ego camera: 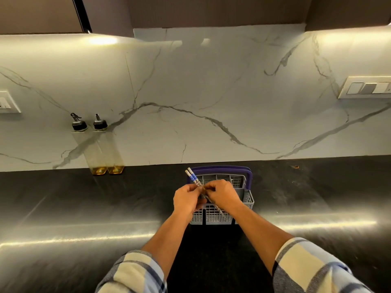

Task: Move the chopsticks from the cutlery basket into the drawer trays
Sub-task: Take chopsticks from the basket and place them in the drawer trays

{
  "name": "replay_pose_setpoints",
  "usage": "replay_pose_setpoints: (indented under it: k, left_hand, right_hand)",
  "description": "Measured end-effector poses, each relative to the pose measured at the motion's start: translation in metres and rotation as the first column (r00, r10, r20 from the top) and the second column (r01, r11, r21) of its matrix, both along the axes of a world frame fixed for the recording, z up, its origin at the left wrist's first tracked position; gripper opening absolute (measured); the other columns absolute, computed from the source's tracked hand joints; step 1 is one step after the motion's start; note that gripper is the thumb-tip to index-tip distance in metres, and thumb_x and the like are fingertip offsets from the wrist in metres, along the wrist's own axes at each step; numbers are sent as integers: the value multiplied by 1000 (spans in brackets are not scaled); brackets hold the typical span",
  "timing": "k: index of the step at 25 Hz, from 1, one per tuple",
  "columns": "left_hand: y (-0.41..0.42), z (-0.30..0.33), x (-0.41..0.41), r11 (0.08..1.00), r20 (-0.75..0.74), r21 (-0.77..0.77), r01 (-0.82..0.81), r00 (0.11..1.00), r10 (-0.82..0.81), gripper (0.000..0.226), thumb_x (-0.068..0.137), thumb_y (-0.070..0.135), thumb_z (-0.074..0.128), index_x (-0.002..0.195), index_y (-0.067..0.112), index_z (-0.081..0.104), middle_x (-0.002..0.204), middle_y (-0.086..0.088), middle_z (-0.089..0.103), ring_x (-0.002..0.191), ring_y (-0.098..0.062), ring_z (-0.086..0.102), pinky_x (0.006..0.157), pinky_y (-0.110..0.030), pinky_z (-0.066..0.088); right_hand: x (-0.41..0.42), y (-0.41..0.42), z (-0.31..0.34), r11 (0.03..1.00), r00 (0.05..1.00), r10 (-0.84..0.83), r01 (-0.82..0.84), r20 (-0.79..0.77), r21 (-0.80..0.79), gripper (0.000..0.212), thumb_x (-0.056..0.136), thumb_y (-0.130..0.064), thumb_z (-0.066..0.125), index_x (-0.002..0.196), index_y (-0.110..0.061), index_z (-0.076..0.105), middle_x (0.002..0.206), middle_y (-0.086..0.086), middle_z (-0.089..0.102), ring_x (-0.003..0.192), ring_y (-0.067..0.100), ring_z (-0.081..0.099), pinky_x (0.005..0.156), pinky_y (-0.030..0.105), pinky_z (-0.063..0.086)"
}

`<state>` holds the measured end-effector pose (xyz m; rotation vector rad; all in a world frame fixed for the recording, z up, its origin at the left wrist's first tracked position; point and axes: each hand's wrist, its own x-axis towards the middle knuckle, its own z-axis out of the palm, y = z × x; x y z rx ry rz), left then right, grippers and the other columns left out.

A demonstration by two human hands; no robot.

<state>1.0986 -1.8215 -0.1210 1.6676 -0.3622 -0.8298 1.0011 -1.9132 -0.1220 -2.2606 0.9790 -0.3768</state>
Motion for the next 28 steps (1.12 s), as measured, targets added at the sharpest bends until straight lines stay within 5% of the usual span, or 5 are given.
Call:
replay_pose_setpoints:
  k: [7, 14, 20, 28]
  left_hand:
    - [19, 55, 14, 977, 298, -204, 62, 955, 1, 17, 97, 25, 60, 110, 16, 66, 94, -2, 75, 64, -17, 74, 59, -32, 61]
    - [63, 104, 6, 953, 548, -236, 191, 836, -32, 10, 96, 25, 61, 103, 22, 67, 89, 2, 74, 58, -12, 69, 57, -22, 57]
    - [101, 109, -10, 927, 571, -236, 290, 814, -109, 8, 92, 22, 66, 97, 21, 71, 80, 0, 76, 66, -9, 71, 59, -17, 56]
    - [121, 126, -19, 899, 502, -291, 326, 852, -146, 11, 91, 14, 67, 101, 12, 72, 85, -9, 76, 75, -22, 76, 67, -30, 63]
  right_hand:
    - [-21, 7, 55, 996, 953, -85, 78, 290, 35, 21, 92, -22, 68, 111, -20, 74, 94, -7, 73, 80, 3, 67, 77, 19, 54]
    - [-52, 36, 94, 992, 867, -118, 77, 484, 102, 22, 90, -19, 71, 111, -16, 74, 100, -3, 76, 89, 11, 72, 87, 26, 58]
    - [-86, 66, 91, 987, 863, -121, 51, 490, 153, 18, 89, -19, 72, 106, -17, 75, 91, -4, 77, 82, 9, 72, 84, 27, 58]
    - [-111, 89, 96, 976, 824, -149, 33, 546, 216, 15, 88, -14, 71, 102, -17, 76, 87, -1, 77, 76, 8, 71, 82, 27, 59]
